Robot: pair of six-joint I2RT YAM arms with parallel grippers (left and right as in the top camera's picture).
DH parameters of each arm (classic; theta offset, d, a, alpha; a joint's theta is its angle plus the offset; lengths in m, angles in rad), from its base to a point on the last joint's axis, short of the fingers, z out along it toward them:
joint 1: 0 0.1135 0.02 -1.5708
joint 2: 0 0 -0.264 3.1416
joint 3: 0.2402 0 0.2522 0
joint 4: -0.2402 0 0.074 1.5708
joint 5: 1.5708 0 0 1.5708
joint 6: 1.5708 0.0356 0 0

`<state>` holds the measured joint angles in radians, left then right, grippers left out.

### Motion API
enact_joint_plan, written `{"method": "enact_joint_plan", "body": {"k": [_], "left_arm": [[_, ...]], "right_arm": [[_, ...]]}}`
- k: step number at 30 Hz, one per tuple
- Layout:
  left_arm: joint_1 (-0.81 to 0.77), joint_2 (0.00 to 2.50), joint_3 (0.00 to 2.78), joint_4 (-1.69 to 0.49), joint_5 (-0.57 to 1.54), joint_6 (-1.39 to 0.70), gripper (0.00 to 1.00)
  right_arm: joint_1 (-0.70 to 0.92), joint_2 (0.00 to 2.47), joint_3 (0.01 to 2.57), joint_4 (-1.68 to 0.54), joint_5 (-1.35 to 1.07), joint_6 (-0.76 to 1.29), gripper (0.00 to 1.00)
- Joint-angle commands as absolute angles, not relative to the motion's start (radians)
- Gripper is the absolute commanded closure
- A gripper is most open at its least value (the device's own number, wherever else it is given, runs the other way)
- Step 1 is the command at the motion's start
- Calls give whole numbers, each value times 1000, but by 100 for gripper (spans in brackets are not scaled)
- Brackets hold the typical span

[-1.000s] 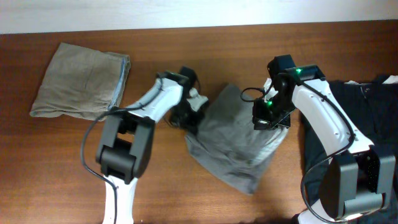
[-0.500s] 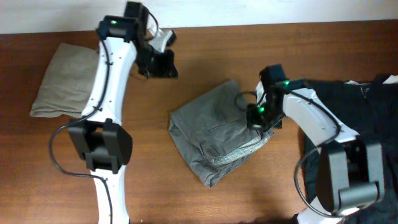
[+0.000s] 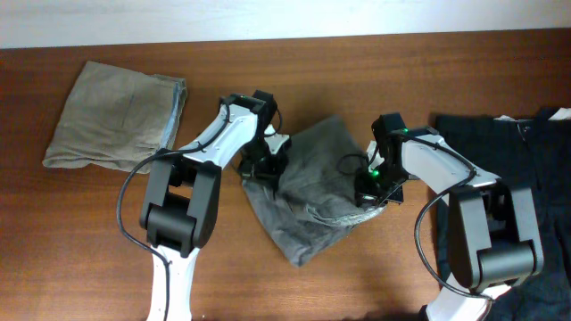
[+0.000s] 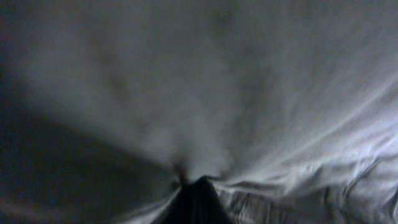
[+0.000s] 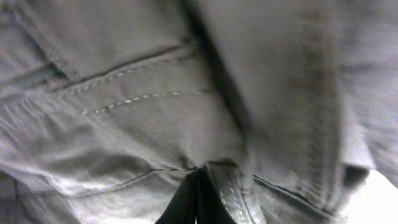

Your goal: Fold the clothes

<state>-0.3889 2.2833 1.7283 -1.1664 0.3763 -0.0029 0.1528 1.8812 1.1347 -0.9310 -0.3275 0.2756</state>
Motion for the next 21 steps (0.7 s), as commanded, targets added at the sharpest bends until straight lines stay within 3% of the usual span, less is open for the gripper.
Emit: {"method": "enact_joint_plan", "body": {"k": [1, 5, 6, 7, 10, 11, 12, 17, 21], "left_arm": [[-325, 2279, 1742, -990, 254, -35, 99], [-281, 2279, 1855, -920, 264, -26, 98], [-273, 2279, 1905, -959, 286, -27, 90], [-264, 2279, 1966, -1028, 319, -27, 69], [-245, 2279, 2084, -1222, 363, -27, 40], [-239, 2279, 2111, -1292, 363, -27, 20], [-233, 2279, 2126, -1346, 363, -27, 13], [-219, 2279, 2096, -1533, 363, -27, 13], [-233, 2279, 1955, -1452, 401, -116, 8]], "right_arm": [[157, 1898, 1128, -965, -316, 262, 96], [157, 1805, 1233, -998, -334, 236, 96], [157, 1790, 1253, -985, -333, 236, 96], [157, 1787, 1261, -961, -333, 236, 96], [157, 1803, 1257, -907, -329, 236, 96], [157, 1813, 1254, -901, -329, 236, 96], [157, 1826, 1253, -897, -324, 236, 96], [157, 1919, 1253, -892, -310, 236, 96], [157, 1953, 1253, -892, -311, 236, 96]]}}
